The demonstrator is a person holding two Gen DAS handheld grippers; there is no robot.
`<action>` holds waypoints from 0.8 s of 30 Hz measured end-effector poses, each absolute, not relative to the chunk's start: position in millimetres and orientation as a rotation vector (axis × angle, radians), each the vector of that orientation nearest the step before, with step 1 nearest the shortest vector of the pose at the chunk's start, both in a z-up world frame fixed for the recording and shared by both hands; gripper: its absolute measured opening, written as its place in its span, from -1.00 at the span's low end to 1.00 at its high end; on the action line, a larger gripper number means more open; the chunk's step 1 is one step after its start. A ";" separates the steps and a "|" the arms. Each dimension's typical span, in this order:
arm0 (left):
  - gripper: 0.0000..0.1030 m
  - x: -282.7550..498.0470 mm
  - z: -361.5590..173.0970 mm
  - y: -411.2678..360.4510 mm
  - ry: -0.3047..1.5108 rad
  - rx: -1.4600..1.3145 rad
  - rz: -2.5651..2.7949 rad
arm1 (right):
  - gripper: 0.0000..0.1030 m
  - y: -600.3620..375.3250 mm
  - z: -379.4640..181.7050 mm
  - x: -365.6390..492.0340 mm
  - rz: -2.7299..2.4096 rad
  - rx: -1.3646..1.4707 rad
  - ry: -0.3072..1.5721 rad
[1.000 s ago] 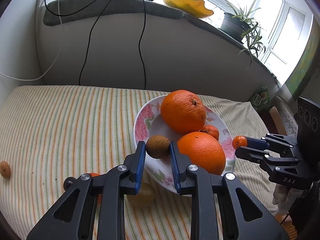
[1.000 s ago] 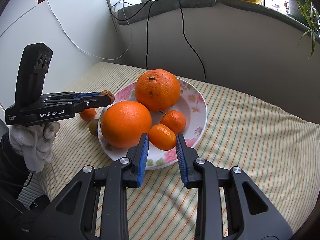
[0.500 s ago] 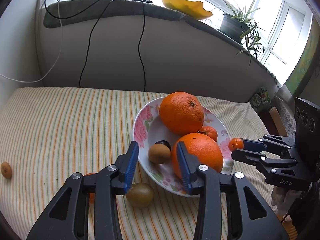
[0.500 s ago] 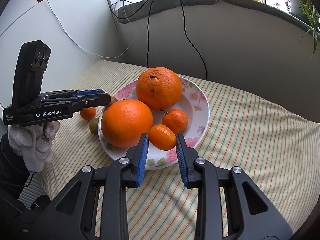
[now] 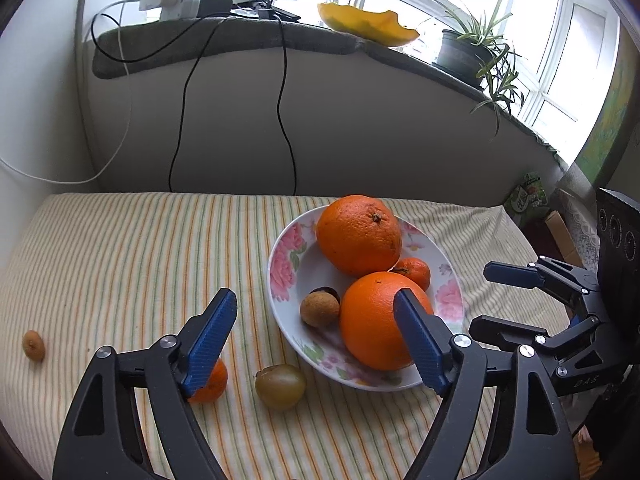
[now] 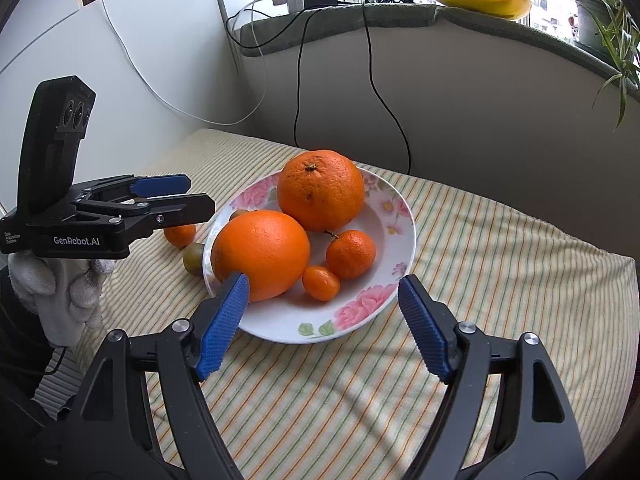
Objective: Organize fruits
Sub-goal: 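Open both grippers to release the tangerine and kiwi into the plate, then move both grippers away from the plate toward the remaining loose fruits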
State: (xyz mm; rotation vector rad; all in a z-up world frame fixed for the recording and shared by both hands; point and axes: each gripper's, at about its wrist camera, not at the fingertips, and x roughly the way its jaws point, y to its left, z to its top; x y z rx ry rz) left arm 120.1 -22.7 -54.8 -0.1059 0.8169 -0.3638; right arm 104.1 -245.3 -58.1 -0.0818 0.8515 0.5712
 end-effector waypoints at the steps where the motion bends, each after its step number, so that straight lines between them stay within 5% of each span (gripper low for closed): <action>1: 0.57 119.6 -54.1 -22.6 0.816 -0.105 -0.365 | 0.55 -244.8 -57.6 103.6 0.570 -0.083 0.851; 24: 0.57 95.6 -32.0 21.2 0.752 -0.147 -0.267 | 0.55 -232.9 -28.8 80.0 0.588 -0.092 0.741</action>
